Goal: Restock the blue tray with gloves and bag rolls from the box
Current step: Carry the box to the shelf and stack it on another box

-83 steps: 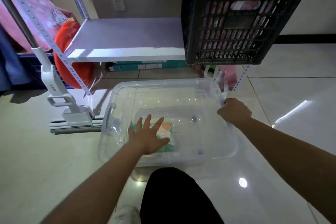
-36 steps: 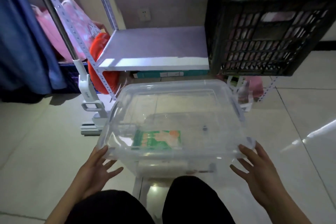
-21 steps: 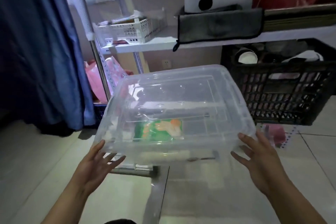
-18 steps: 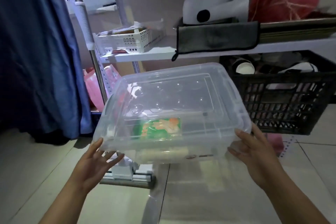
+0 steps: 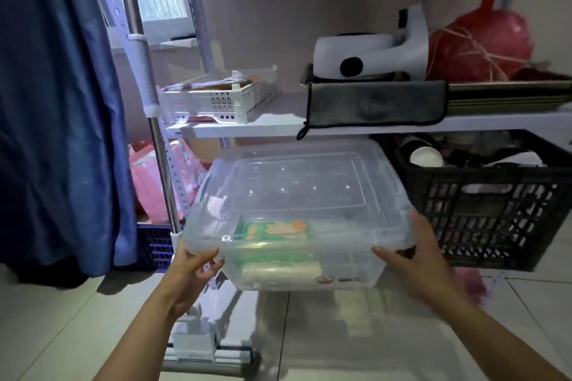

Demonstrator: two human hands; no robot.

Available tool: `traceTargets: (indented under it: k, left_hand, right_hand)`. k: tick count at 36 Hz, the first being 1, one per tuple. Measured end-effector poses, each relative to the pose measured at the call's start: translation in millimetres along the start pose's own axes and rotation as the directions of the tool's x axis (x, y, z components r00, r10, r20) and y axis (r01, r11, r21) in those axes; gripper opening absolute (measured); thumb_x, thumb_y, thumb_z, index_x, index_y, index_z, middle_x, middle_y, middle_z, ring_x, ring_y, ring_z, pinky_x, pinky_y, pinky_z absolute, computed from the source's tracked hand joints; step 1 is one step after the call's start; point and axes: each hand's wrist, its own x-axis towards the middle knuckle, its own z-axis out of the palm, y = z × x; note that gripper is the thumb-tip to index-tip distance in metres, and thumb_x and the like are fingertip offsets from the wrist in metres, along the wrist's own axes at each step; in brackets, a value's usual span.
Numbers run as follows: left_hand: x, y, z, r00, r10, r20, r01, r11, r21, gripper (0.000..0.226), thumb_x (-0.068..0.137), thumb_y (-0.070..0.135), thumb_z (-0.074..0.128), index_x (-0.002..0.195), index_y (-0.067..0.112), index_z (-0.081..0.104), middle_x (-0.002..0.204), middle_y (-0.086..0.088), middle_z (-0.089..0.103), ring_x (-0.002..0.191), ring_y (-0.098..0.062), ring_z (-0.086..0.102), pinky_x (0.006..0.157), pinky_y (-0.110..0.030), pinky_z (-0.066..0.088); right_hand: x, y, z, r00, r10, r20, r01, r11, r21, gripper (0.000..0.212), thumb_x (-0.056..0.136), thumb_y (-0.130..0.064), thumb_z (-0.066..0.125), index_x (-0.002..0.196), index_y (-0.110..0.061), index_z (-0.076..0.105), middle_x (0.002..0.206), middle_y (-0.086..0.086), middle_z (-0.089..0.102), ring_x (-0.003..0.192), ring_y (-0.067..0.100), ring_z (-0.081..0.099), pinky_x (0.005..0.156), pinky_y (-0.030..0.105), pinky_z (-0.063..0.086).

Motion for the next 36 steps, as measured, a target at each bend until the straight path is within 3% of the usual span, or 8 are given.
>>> traceTargets:
  k: [3, 5, 8, 11, 19, 27, 30, 36]
  left_hand:
    - [-4.8, -6.1, 8.3, 0.976, 0.164, -0.142, -0.143, 0.979, 0.145, 0.087, 0.065, 0.012, 0.085, 0.128, 0.059, 0.048, 0.134, 0.002, 0.058, 0.114, -0.017, 0.063, 0.084, -0.033, 0.057]
    - [-10.2, -6.1, 18.2, 0.891, 0.390, -0.231, -0.221, 0.819, 0.529, 0.089, 0.073, 0.027, 0.085, 0.130, 0.070, 0.033, 0.142, 0.011, 0.044, 0.122, -0.007, 0.052, 0.097, -0.032, 0.045]
    - [-7.1, -16.0, 26.5, 0.722, 0.688, 0.077, -0.268, 0.176, 0.947, 0.057, 0.094, 0.045, 0.055, 0.147, 0.043, 0.034, 0.155, -0.003, 0.031, 0.138, -0.025, 0.034, 0.108, -0.041, 0.030]
    - [-2.3, -43.5, 46.5, 0.757, 0.540, 0.369, -0.261, -0.268, 0.928, 0.052, 0.098, 0.047, 0.032, 0.149, 0.035, 0.036, 0.158, -0.013, 0.033, 0.144, -0.041, 0.028, 0.110, -0.064, 0.026]
    - [42.8, -33.6, 63.2, 0.846, 0.463, 0.264, -0.139, -0.286, 0.948, 0.054, 0.100, 0.055, 0.012, 0.151, 0.044, 0.028, 0.162, -0.008, 0.024, 0.150, -0.039, 0.012, 0.114, -0.063, -0.004]
    - [77.1, -13.7, 68.7, 0.862, 0.434, 0.264, -0.157, -0.267, 0.951, 0.075, 0.098, 0.026, 0.057, 0.152, 0.051, 0.012, 0.164, -0.006, 0.018, 0.152, -0.031, 0.006, 0.115, -0.067, 0.008]
    - [88.6, -3.1, 68.7, 0.873, 0.402, 0.276, -0.192, -0.238, 0.952, 0.051, 0.101, 0.047, 0.034, 0.151, 0.048, 0.024, 0.163, -0.007, 0.024, 0.151, -0.033, 0.009, 0.113, -0.068, 0.009]
    - [115.0, 4.6, 72.0, 0.884, 0.391, 0.256, -0.176, -0.228, 0.958, 0.063, 0.091, 0.065, 0.002, 0.151, 0.048, 0.011, 0.165, -0.004, 0.011, 0.150, -0.027, -0.008, 0.116, -0.064, 0.000]
  right_hand:
    - [-1.5, -3.7, 14.9, 0.932, -0.342, -0.120, 0.219, 0.796, -0.565, 0.058, 0.095, -0.053, 0.053, 0.149, -0.040, 0.037, 0.163, 0.009, 0.023, 0.149, 0.035, 0.017, 0.112, 0.061, 0.024]
    - [-2.7, -6.8, 29.5, 0.864, -0.495, -0.093, 0.312, 0.670, -0.673, 0.047, 0.102, -0.045, 0.031, 0.141, -0.029, 0.052, 0.155, 0.015, 0.040, 0.145, 0.039, 0.026, 0.107, 0.065, 0.025]
    - [1.9, -1.9, 49.3, 0.861, -0.507, 0.032, 0.360, 0.565, -0.742, 0.053, 0.103, -0.047, 0.017, 0.151, -0.033, 0.034, 0.156, 0.014, 0.038, 0.148, 0.038, 0.021, 0.109, 0.071, 0.020]
    - [11.6, 5.7, 58.4, 0.888, -0.447, 0.108, 0.357, 0.523, -0.774, 0.072, 0.093, -0.065, 0.034, 0.157, -0.036, 0.018, 0.166, 0.009, 0.014, 0.151, 0.042, 0.008, 0.113, 0.072, 0.005]
    - [41.0, -2.0, 61.8, 0.857, -0.477, 0.193, 0.421, 0.436, -0.795, 0.078, 0.089, -0.070, 0.038, 0.156, -0.035, 0.021, 0.166, 0.008, 0.011, 0.151, 0.039, 0.009, 0.113, 0.071, 0.011]
    - [36.8, -10.5, 77.6, 0.891, -0.406, 0.205, 0.398, 0.480, -0.782, 0.078, 0.092, -0.066, 0.028, 0.158, -0.025, 0.020, 0.166, 0.008, 0.011, 0.151, 0.037, 0.011, 0.113, 0.069, 0.016]
    - [55.4, -32.1, 82.8, 0.890, -0.418, 0.180, 0.387, 0.488, -0.782, 0.076, 0.094, -0.066, 0.029, 0.158, -0.025, 0.020, 0.166, 0.008, 0.012, 0.152, 0.036, 0.009, 0.114, 0.068, 0.012]
    - [98.5, -48.4, 96.5, 0.880, -0.437, 0.186, 0.391, 0.445, -0.806, 0.084, 0.084, -0.066, 0.045, 0.154, -0.021, 0.032, 0.162, 0.013, 0.025, 0.149, 0.043, 0.017, 0.111, 0.072, 0.015]
